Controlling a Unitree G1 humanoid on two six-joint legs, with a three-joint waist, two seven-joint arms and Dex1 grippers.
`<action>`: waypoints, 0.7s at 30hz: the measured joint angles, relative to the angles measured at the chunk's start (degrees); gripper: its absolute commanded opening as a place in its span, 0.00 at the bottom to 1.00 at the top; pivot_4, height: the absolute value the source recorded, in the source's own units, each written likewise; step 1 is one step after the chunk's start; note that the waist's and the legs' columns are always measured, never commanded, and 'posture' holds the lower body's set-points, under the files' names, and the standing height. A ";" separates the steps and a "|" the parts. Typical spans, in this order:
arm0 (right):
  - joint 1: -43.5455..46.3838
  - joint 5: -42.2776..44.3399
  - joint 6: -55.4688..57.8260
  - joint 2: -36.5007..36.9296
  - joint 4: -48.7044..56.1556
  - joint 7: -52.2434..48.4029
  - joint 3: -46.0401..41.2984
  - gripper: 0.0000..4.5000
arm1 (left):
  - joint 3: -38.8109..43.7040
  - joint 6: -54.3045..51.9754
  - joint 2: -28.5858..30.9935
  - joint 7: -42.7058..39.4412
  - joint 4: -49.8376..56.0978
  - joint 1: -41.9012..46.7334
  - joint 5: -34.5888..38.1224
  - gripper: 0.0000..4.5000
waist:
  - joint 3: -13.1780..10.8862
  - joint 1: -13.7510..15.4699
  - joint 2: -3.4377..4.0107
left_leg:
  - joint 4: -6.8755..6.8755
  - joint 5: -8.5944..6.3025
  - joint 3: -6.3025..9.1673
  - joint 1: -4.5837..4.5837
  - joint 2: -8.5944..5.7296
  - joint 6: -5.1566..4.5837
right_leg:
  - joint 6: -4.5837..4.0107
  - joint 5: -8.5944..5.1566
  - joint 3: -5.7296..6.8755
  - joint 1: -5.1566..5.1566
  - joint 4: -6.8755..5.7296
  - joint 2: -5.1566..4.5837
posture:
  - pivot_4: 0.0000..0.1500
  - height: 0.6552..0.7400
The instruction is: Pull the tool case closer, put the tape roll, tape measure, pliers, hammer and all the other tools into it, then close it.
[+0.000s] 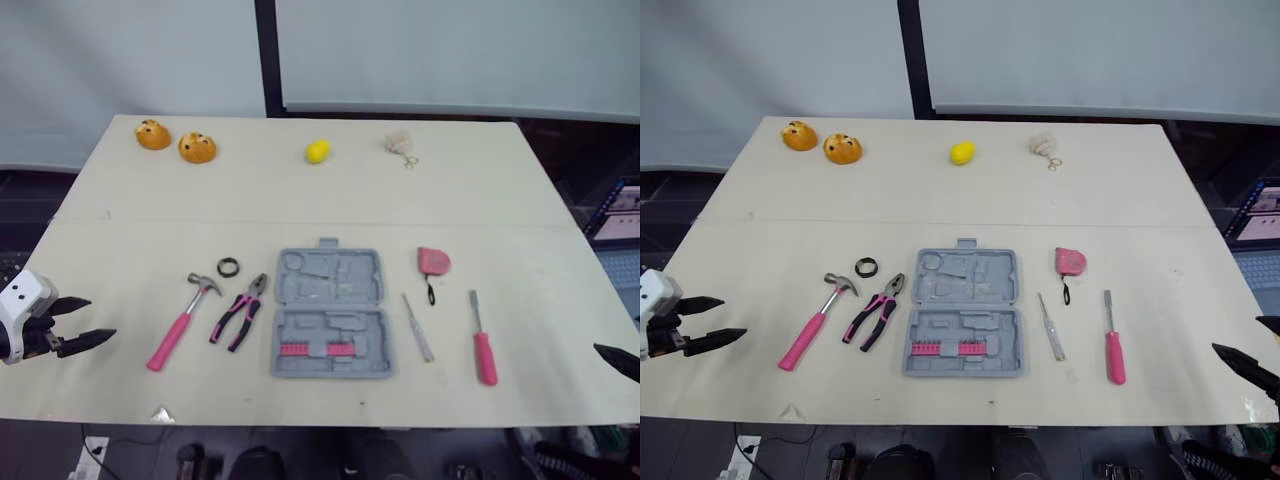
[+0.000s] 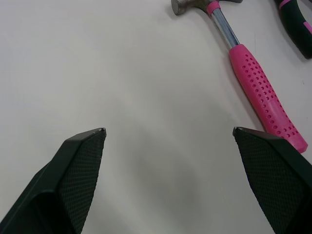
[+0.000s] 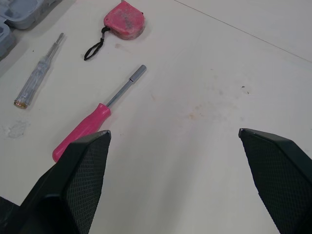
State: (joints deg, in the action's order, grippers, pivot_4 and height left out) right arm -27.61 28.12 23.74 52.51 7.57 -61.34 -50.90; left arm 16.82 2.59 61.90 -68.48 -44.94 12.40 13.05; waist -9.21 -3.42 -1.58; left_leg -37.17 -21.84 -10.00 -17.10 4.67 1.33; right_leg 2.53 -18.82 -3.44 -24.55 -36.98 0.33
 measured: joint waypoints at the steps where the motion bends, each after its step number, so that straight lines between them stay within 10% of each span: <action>1: 0.00 0.00 0.00 0.00 0.00 0.00 0.00 0.99 | 0.00 0.00 0.00 -0.02 0.00 0.00 0.00 1.00 | 0.00 0.00 0.00 | 0.00 0.00 0.00 0.00 0.00 0.00 | 0.00 0.00 0.00 0.00 0.00 0.00 | 1.00 1.00; 21: 2.14 -0.45 1.10 -0.24 1.69 1.48 1.23 0.99 | -1.60 -1.48 -1.10 0.29 2.00 0.98 0.00 1.00 | 0.01 0.03 -0.01 | -0.17 0.01 -0.01 0.01 0.00 0.01 | 0.00 0.00 -0.01 0.00 -0.16 0.03 | 1.00 1.00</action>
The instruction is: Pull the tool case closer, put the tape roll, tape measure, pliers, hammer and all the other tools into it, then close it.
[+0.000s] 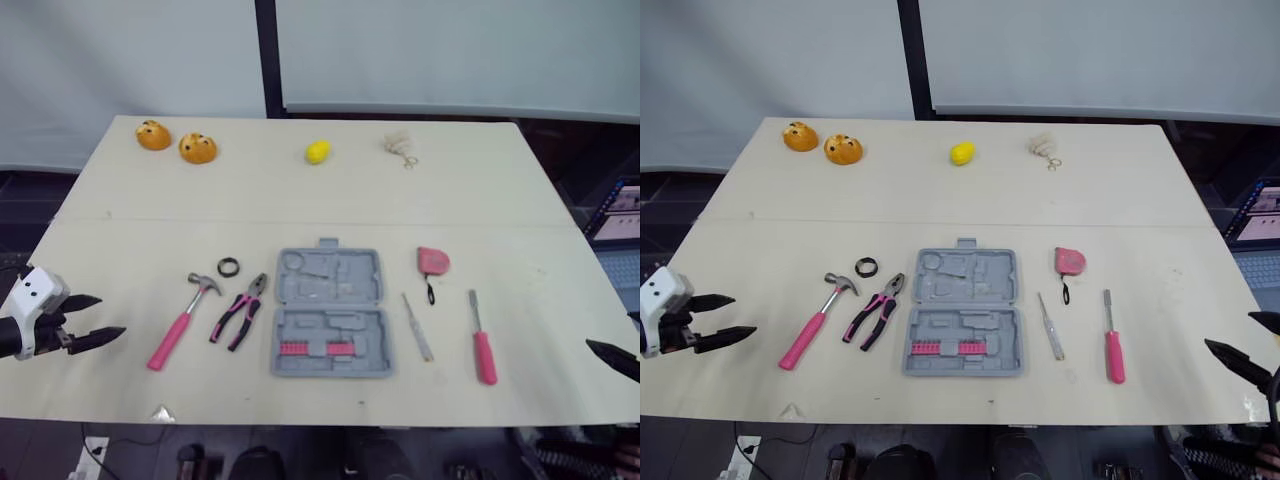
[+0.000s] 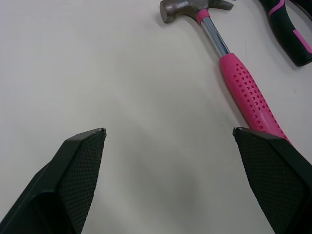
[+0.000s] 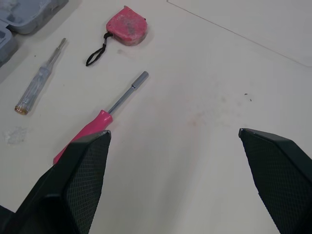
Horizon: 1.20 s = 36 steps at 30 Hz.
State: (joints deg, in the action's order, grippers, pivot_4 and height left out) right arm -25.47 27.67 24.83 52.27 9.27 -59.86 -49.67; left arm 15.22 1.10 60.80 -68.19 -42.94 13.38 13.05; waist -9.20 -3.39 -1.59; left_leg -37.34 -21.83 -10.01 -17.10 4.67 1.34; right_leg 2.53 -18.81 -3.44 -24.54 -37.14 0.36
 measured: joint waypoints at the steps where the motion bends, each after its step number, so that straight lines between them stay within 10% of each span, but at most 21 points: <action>1: 0.09 -0.01 0.03 0.00 0.00 0.01 0.00 0.99 | -0.01 0.00 0.00 0.03 0.02 0.05 0.00 1.00 | 0.00 0.01 0.00 | 0.00 0.00 0.00 0.00 0.00 0.00 | 0.00 0.00 0.00 0.00 -0.01 0.00 | 1.00 1.00; 17: 4.02 0.03 3.00 0.64 3.79 0.62 3.27 0.99 | -3.11 -3.74 -2.60 -1.60 10.71 1.52 0.31 1.00 | 0.00 -0.01 0.00 | -0.27 0.01 -0.01 -0.01 0.00 0.01 | 0.00 0.00 -0.05 0.00 -0.26 0.01 | 1.00 1.00; 36: 37.33 -7.93 5.42 3.38 0.42 1.71 46.29 0.99 | -25.46 1.98 -19.53 -11.63 10.97 23.23 -7.49 1.00 | -0.03 0.12 0.09 | -0.83 0.03 -0.04 -0.13 0.06 0.00 | 0.01 -0.01 -0.08 -0.09 -0.54 0.14 | 1.00 1.00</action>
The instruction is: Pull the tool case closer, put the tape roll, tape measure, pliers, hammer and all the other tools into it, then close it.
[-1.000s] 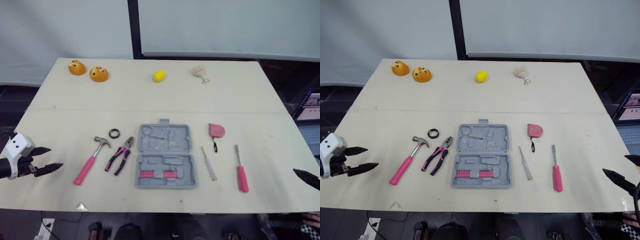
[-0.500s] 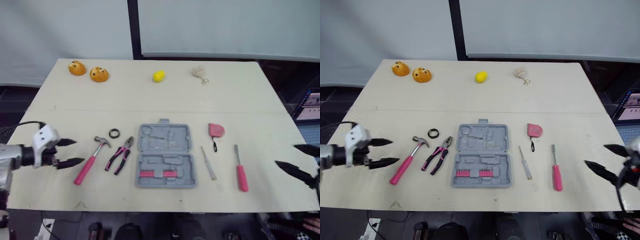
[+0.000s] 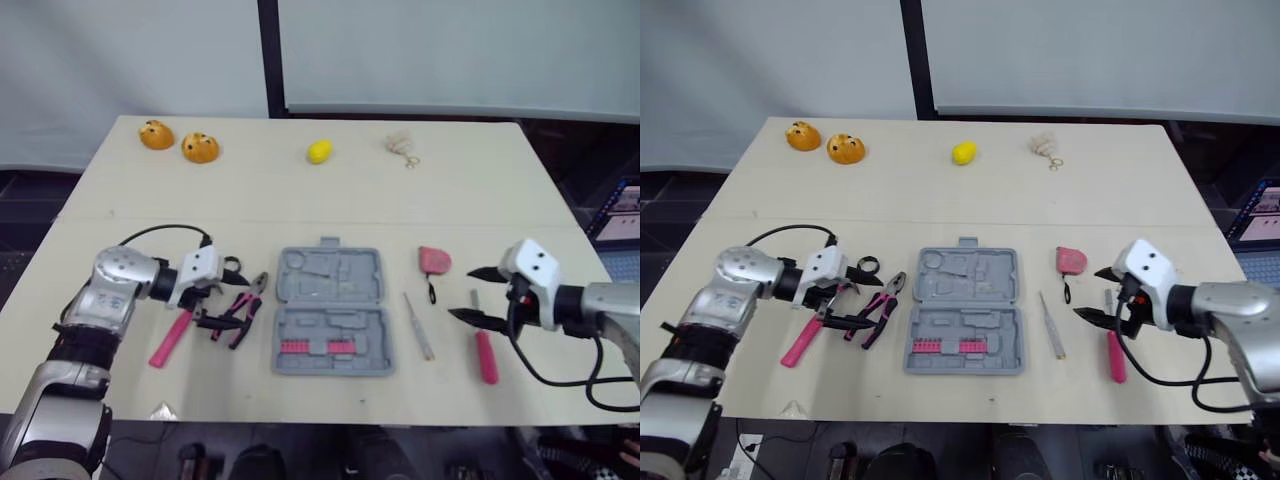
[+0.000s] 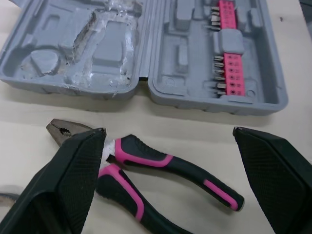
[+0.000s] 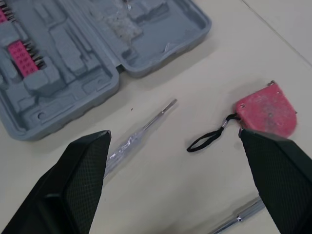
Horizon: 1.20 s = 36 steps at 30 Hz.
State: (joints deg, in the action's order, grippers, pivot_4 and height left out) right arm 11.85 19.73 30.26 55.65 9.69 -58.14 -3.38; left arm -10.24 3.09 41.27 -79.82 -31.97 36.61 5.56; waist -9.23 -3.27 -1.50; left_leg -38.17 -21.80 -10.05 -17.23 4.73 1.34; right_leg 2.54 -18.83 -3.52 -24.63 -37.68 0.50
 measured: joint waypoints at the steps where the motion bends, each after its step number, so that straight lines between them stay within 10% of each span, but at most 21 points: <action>1: 0.93 -0.79 -0.52 -0.52 -0.96 -0.09 1.66 0.99 | -0.45 0.83 -0.91 0.14 -1.28 0.82 -0.54 1.00 | 0.00 0.00 0.00 | -0.03 0.00 -0.01 -0.05 0.00 0.00 | 0.00 0.00 0.00 -0.04 -0.03 0.00 | 1.00 1.00; 10: 6.99 -6.71 -3.20 -5.76 -8.31 -0.27 10.39 0.03 | -2.26 7.12 -5.11 1.02 -11.83 4.82 -4.67 0.02 | 0.00 -0.12 0.01 | -0.05 0.02 -0.08 -0.08 0.04 0.01 | -0.02 -0.01 -0.04 -0.17 -0.14 0.00 | 1.00 1.00; 36: 16.52 -17.66 -5.10 -21.23 -21.08 3.75 18.73 0.01 | -4.36 10.12 -12.03 9.15 -18.21 8.03 -12.20 0.01 | 0.02 -0.23 0.03 | -0.10 0.04 -0.15 -0.17 0.04 0.03 | -0.02 -0.01 -0.05 -0.35 -0.31 -0.02 | 1.00 1.00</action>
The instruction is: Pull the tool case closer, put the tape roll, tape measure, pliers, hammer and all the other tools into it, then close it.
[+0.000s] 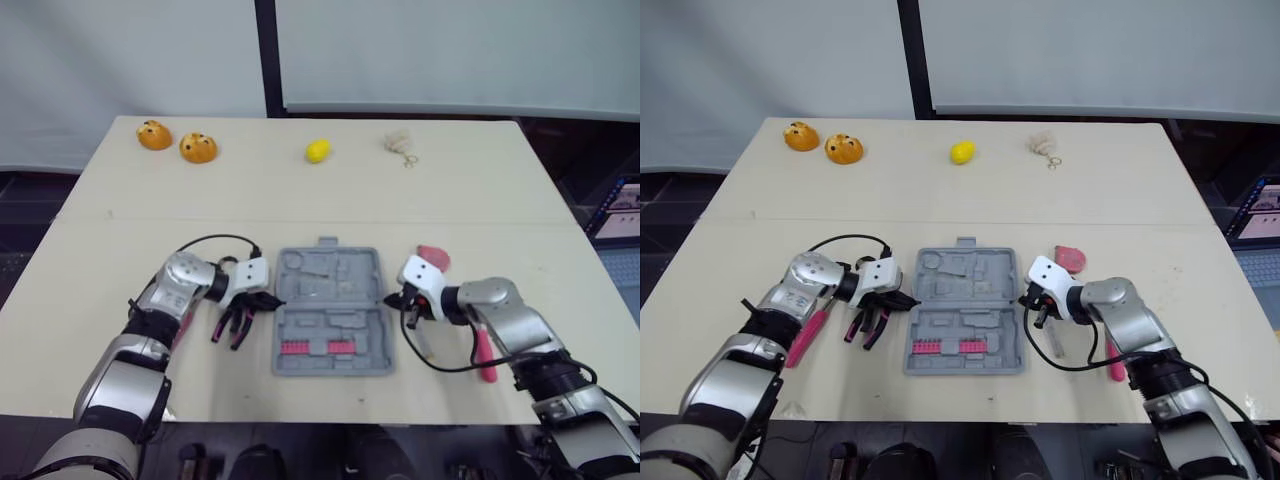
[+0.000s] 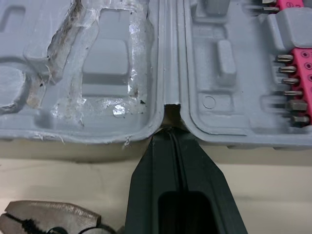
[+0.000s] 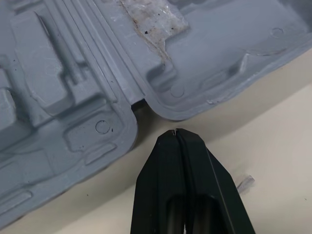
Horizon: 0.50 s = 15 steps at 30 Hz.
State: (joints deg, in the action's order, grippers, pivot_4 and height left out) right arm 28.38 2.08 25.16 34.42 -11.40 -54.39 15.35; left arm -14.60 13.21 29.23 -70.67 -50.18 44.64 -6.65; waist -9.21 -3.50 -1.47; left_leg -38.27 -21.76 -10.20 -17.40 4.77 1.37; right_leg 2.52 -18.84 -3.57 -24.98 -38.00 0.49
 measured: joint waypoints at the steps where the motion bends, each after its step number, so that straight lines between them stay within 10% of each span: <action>1: 0.00 -0.09 0.01 -0.05 -0.06 0.01 0.00 0.01 | 0.00 -0.08 -0.01 0.27 0.03 -0.02 -0.30 0.01 | 0.00 0.00 0.00 | 0.00 0.00 0.00 0.00 0.00 0.00 | 0.00 0.00 0.00 0.00 0.00 0.00 | 1.00 1.00; 15: -4.54 0.15 5.88 -2.27 7.33 1.09 -1.44 0.01 | 0.61 -5.49 0.96 1.06 11.76 -6.87 -0.20 0.01 | 0.08 -0.28 0.13 | 0.03 0.02 0.00 0.00 0.02 0.04 | -0.02 -0.01 -0.01 -0.05 -0.05 0.00 | 1.00 1.00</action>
State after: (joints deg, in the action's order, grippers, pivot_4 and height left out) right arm 23.84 2.23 31.04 32.15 -4.07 -53.30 13.92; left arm -13.99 7.72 30.20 -69.61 -38.42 37.77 -6.84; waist -9.13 -3.78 -1.34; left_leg -38.23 -21.74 -10.20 -17.40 4.79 1.40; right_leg 2.50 -18.85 -3.58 -25.03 -38.04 0.49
